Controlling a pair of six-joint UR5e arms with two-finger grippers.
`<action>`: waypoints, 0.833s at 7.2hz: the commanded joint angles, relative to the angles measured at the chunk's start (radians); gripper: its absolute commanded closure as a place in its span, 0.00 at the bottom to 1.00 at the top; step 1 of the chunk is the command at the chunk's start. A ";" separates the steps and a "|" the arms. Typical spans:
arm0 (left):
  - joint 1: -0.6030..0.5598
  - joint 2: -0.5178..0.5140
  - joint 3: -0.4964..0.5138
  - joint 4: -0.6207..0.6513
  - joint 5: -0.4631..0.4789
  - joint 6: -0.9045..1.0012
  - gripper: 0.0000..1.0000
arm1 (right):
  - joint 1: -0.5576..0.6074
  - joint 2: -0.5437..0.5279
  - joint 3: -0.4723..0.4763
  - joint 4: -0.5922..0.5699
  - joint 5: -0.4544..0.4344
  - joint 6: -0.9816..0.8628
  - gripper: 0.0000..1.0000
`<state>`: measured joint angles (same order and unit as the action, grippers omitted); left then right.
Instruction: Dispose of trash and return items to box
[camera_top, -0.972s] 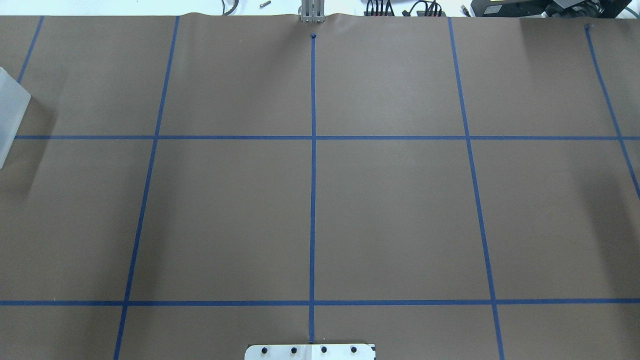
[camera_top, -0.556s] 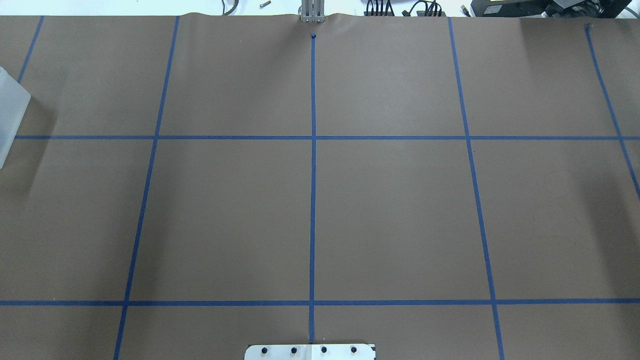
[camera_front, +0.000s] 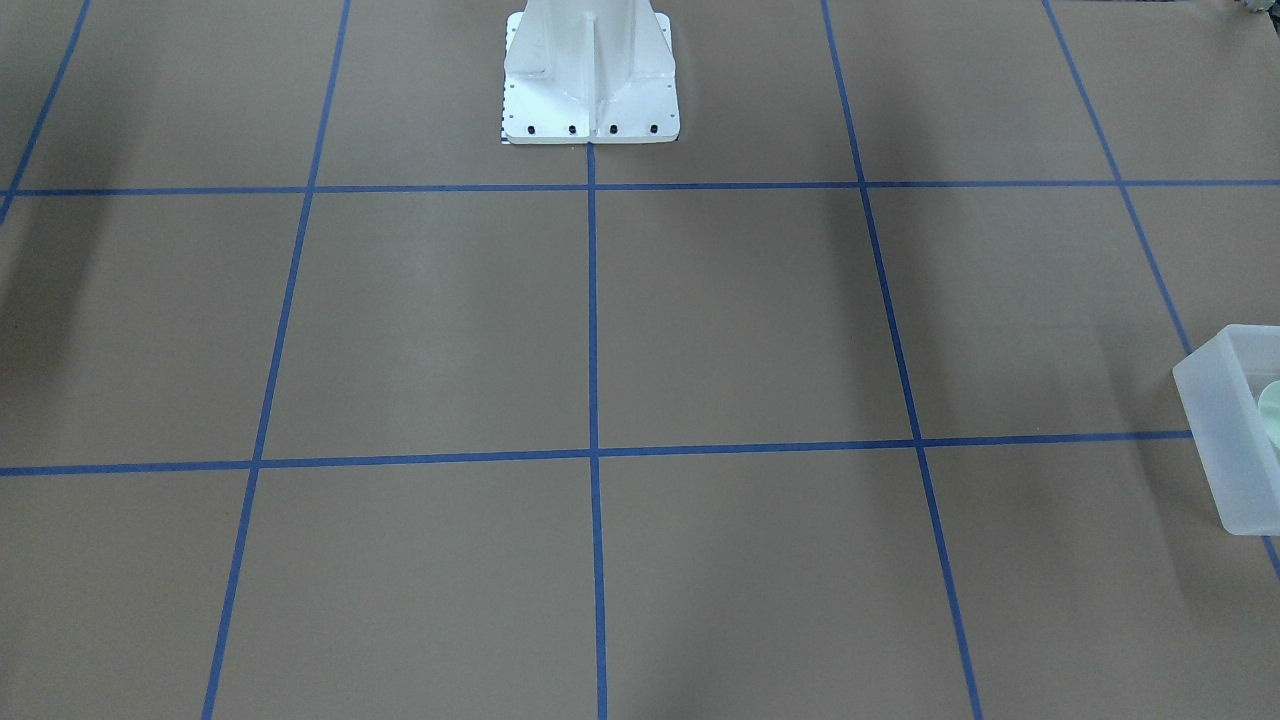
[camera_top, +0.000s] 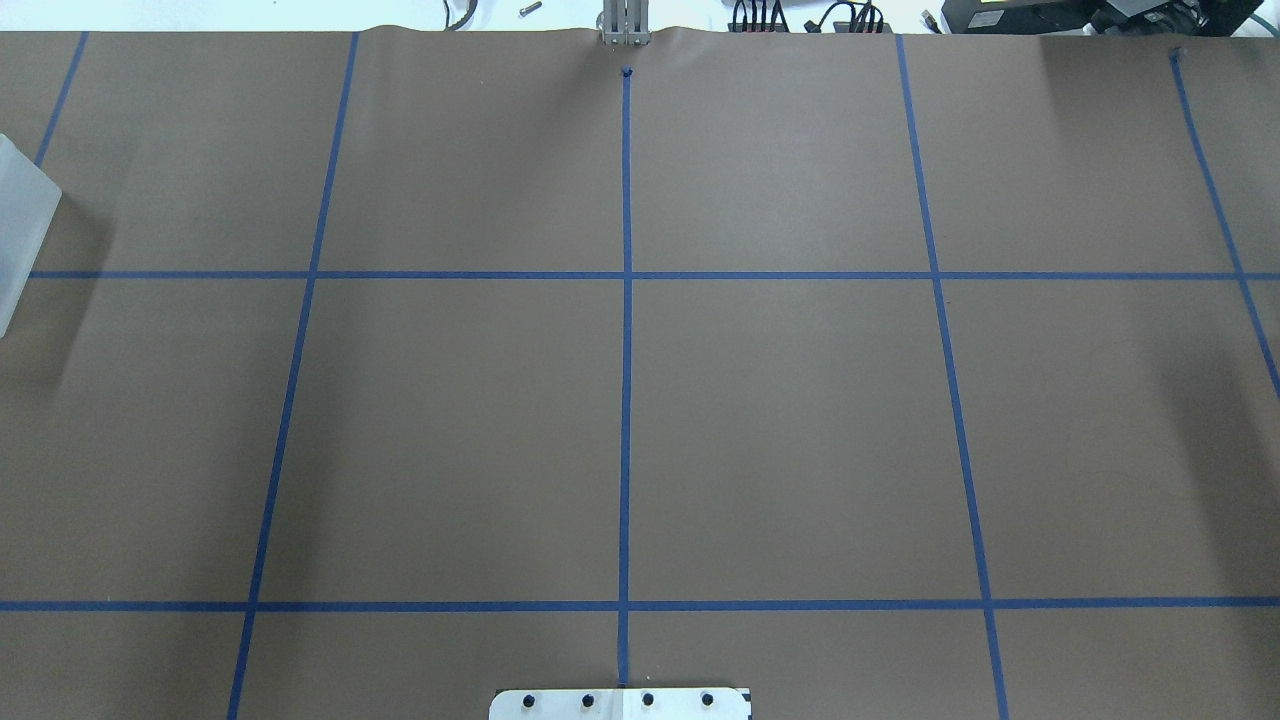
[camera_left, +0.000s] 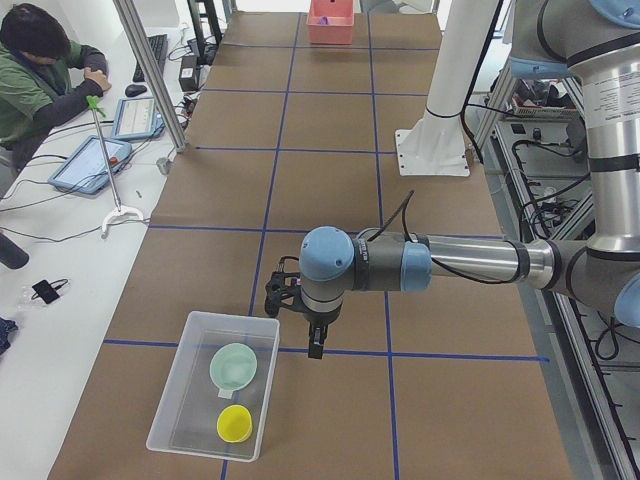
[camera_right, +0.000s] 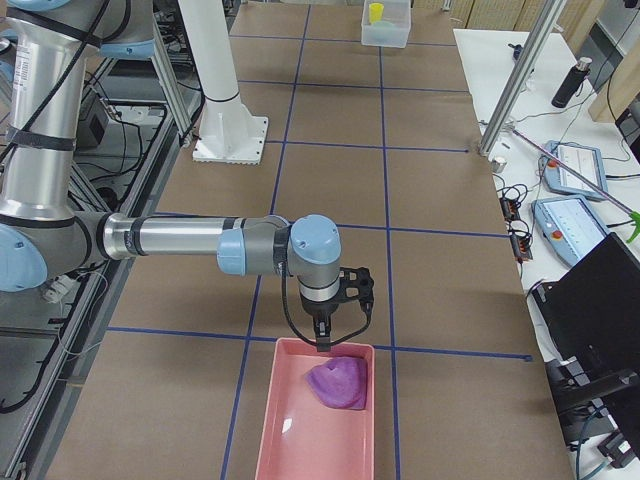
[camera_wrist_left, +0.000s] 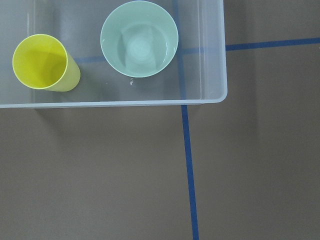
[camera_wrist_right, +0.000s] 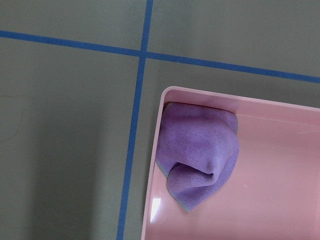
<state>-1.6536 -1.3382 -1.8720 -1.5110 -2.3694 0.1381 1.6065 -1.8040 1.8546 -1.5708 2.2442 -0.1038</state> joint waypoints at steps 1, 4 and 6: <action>0.000 -0.001 0.001 0.000 -0.001 0.000 0.01 | 0.000 0.000 0.000 0.000 0.003 -0.001 0.00; 0.000 0.001 0.004 0.000 0.001 0.000 0.01 | 0.000 0.000 0.014 0.000 0.005 -0.001 0.00; 0.000 0.001 0.005 0.000 0.001 0.000 0.01 | 0.000 0.003 0.015 0.000 0.005 -0.001 0.00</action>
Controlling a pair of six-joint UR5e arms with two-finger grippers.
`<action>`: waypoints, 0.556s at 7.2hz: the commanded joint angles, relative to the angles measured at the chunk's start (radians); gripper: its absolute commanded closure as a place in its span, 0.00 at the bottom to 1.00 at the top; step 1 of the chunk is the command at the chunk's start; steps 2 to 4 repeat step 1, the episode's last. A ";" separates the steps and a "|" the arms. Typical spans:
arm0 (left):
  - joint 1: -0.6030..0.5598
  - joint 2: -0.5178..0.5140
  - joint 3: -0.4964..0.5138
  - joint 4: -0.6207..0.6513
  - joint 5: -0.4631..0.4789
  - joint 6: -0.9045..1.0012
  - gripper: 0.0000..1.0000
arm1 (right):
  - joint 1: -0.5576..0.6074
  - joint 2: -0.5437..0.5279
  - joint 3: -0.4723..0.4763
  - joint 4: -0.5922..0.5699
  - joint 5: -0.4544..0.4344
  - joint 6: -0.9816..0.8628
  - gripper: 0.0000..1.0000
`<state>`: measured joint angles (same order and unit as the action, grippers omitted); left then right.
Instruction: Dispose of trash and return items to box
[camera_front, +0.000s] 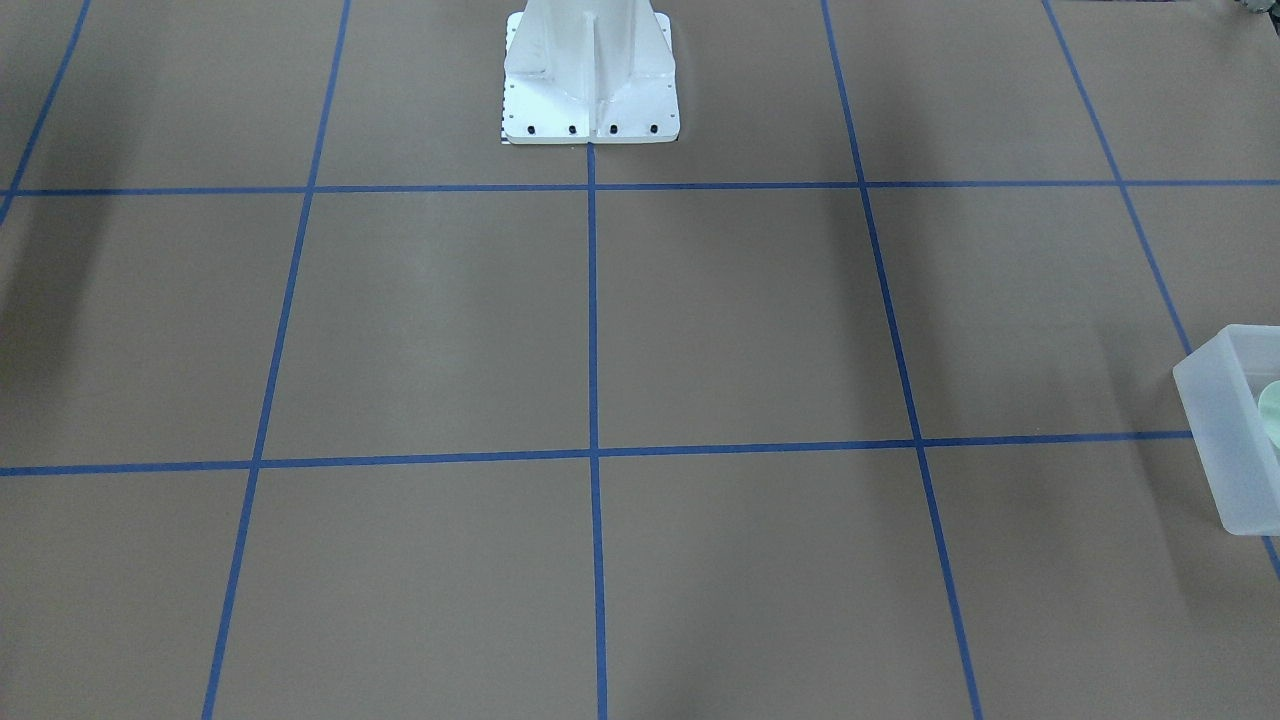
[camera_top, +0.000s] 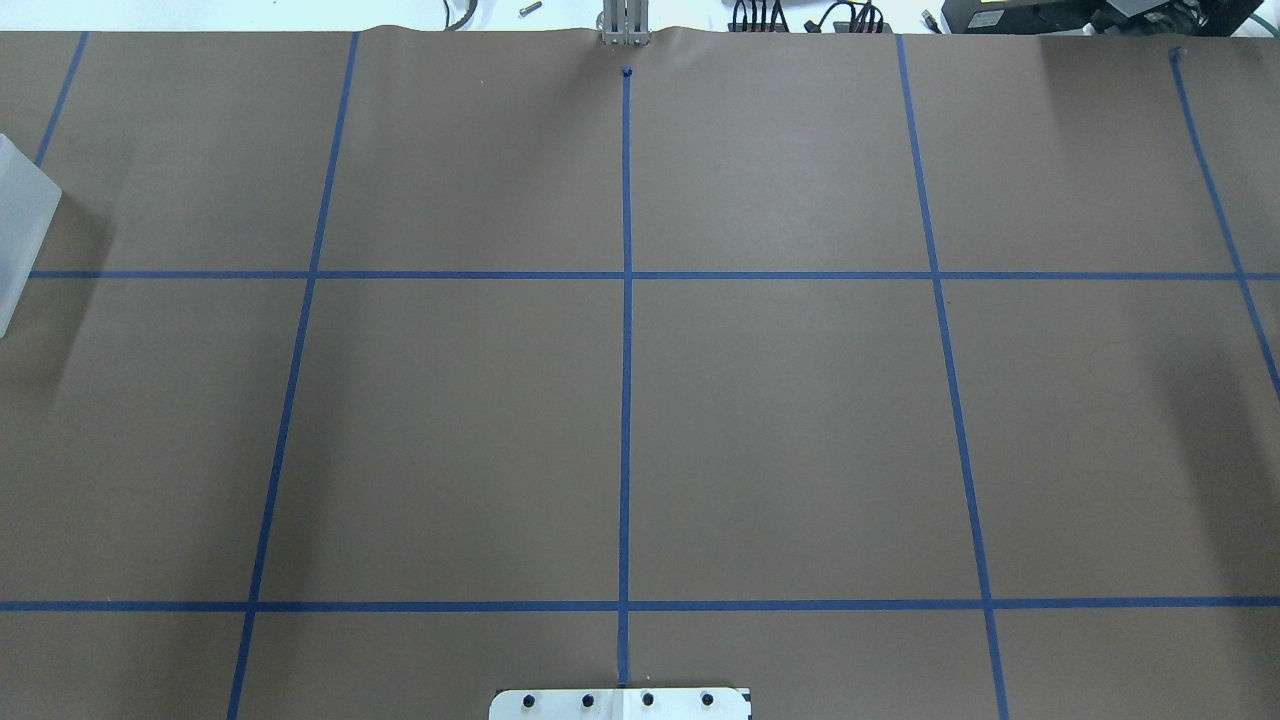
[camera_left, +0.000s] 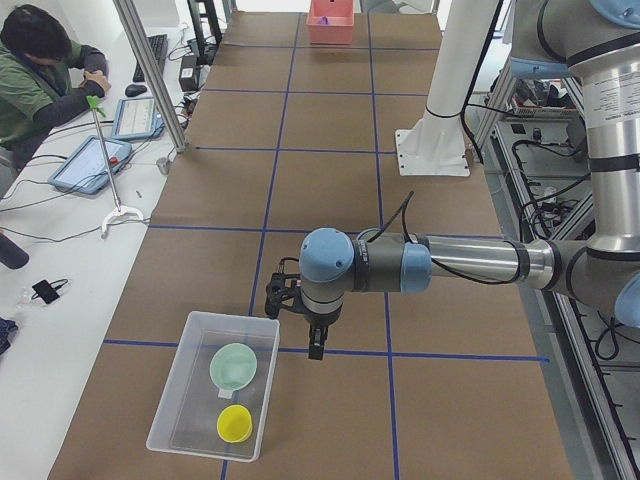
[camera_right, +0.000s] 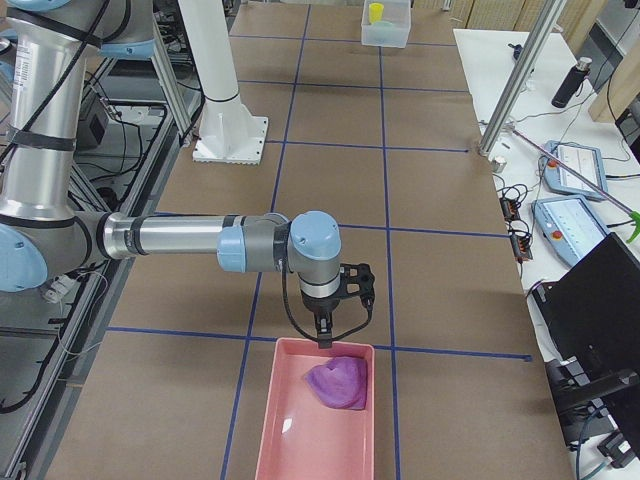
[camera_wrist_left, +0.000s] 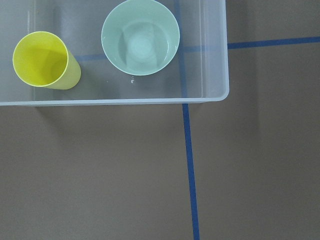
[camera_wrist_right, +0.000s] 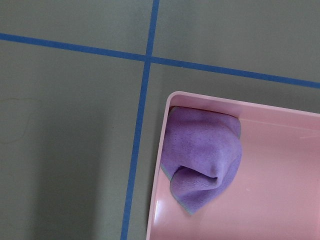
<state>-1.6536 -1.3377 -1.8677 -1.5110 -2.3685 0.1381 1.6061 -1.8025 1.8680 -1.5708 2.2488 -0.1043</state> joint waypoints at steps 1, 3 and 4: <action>0.000 0.000 0.001 0.000 0.000 0.000 0.01 | 0.000 0.003 0.002 0.000 0.000 -0.002 0.00; 0.000 0.000 0.001 0.000 0.000 0.000 0.01 | 0.000 0.003 0.002 0.000 0.000 -0.002 0.00; 0.000 0.000 0.001 0.000 0.000 0.000 0.01 | 0.000 0.003 0.002 0.000 0.000 -0.002 0.00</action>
